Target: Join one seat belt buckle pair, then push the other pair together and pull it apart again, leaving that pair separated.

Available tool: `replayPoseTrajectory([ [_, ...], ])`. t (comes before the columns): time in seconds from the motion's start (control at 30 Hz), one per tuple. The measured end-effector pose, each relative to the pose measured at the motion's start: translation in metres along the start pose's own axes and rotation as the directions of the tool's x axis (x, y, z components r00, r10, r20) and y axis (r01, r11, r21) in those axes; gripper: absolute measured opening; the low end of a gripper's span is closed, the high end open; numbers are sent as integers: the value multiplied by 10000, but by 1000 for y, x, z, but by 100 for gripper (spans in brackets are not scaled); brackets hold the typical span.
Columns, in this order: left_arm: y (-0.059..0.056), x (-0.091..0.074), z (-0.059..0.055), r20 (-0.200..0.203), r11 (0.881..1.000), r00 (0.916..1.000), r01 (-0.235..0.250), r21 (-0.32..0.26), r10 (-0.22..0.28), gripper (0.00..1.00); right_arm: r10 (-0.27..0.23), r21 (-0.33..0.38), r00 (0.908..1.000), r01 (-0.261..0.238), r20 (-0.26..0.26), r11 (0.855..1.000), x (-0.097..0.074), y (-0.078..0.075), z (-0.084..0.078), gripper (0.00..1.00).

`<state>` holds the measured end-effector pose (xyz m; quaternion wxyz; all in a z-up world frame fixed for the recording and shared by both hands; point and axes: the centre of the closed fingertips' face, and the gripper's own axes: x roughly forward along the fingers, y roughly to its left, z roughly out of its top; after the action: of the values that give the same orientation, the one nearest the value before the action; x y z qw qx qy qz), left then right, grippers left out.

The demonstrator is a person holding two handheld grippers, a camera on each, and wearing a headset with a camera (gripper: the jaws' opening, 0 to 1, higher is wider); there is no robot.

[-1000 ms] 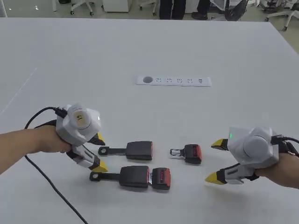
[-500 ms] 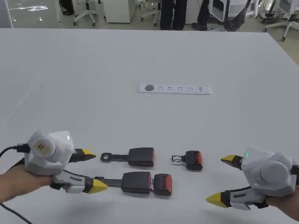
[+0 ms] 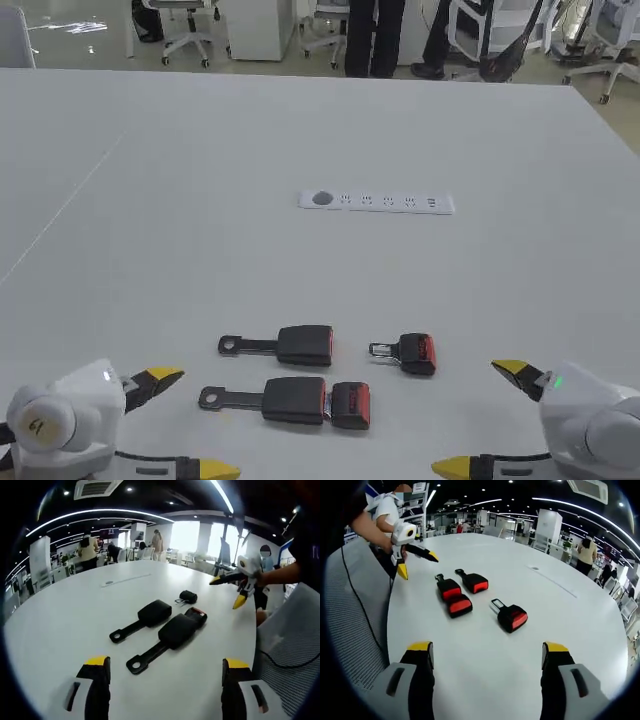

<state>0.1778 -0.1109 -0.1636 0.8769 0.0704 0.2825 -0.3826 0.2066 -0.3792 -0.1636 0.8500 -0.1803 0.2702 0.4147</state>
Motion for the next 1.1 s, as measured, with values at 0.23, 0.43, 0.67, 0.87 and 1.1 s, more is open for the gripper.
replayPoseTrajectory([
  [0.23, -2, -2, 9, 279, 9991, 9991, -338, 250, 331, 100, -491, 444, 9972, 466, 569, 9979, -7, 5, 10, 99],
  [0.43, -8, -4, 8, 297, 9984, 9991, -322, 469, 308, 100, -492, 330, 9979, 478, 424, 9983, -9, 10, 5, 99],
  [0.67, -1, -5, 3, 309, 9976, 9989, -375, 586, 358, 100, -561, 174, 9972, 553, 493, 9983, -11, 10, 6, 99],
  [0.87, -5, -6, 10, 390, 9969, 9984, -439, 656, 414, 100, -551, 188, 9976, 543, 428, 9983, -11, 13, 3, 99],
  [1.1, -18, -6, 21, 405, 9965, 9985, -399, 740, 370, 100, -564, 204, 9974, 555, 444, 9983, -11, 13, 2, 99],
])
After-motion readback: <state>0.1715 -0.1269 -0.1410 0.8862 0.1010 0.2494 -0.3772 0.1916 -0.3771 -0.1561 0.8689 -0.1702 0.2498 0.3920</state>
